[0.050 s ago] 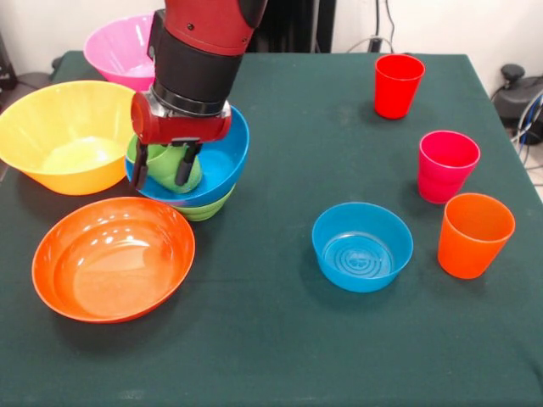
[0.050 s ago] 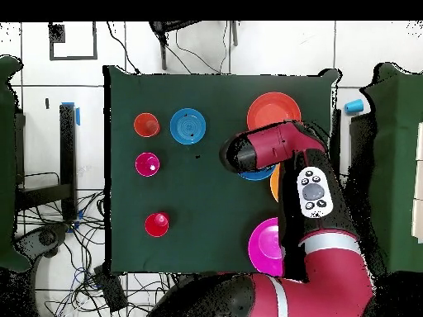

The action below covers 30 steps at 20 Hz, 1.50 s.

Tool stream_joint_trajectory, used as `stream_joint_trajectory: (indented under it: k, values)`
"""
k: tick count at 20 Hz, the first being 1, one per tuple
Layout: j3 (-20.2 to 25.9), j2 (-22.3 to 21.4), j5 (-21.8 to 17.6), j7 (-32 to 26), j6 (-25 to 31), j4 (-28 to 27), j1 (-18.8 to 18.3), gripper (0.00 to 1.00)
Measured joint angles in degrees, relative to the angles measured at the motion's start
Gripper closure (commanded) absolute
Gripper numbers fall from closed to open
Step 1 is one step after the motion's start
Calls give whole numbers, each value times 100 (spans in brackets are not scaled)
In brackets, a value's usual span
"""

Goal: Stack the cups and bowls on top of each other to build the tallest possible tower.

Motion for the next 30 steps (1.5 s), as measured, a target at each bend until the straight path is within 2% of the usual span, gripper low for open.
stream_joint_trajectory:
  k: [20,30]
  values:
    - [-9,-711,286,0,1,16,-6,0]
    - [258,-908,1008,0,18,344,-331,0]
